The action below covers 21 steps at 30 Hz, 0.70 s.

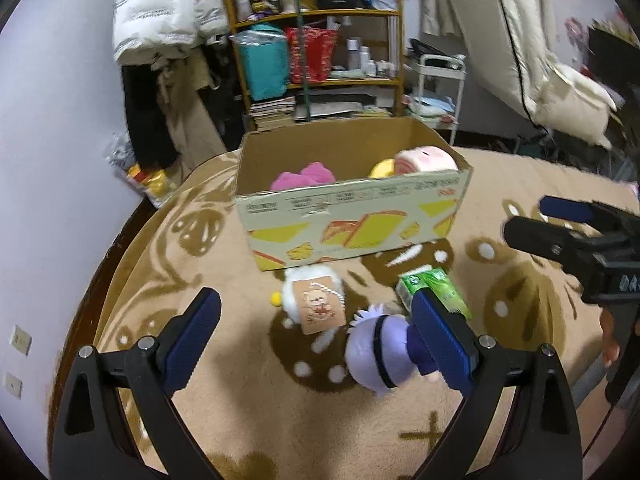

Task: Organize soft objects
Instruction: 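Withdraw both tools from the box toward the remaining items on the rug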

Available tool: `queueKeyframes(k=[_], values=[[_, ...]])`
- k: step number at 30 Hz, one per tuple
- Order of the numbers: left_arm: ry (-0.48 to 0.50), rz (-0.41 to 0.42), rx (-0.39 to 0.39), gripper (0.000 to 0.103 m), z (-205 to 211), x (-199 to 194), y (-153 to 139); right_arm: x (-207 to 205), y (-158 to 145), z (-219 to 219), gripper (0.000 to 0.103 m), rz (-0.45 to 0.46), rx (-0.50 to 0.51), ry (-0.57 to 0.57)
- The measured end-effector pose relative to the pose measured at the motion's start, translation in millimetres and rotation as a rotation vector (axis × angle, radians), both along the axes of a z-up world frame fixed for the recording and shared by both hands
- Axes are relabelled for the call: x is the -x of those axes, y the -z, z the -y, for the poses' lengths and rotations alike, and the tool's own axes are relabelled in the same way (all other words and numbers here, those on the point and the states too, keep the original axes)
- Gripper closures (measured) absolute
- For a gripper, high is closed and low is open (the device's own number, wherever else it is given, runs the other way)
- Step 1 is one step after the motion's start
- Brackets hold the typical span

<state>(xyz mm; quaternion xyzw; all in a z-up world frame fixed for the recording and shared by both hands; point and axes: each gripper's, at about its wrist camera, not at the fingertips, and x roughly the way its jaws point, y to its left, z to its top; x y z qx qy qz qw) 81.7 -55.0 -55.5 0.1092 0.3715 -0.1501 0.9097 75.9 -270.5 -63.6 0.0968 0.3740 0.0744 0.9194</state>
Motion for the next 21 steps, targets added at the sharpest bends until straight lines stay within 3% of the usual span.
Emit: queueKeyframes(k=[14, 21], values=[[0.218, -0.098, -0.106, 0.007, 62.5, 9.7, 44.7, -25.9, 38.0, 1.9, 0.0, -0.195, -0.072, -0.014], [0.237, -0.145, -0.14, 0.007, 73.8, 5.4, 64.7, -32.7, 57.8, 1.2, 0.0, -0.271, -0.093, -0.016]])
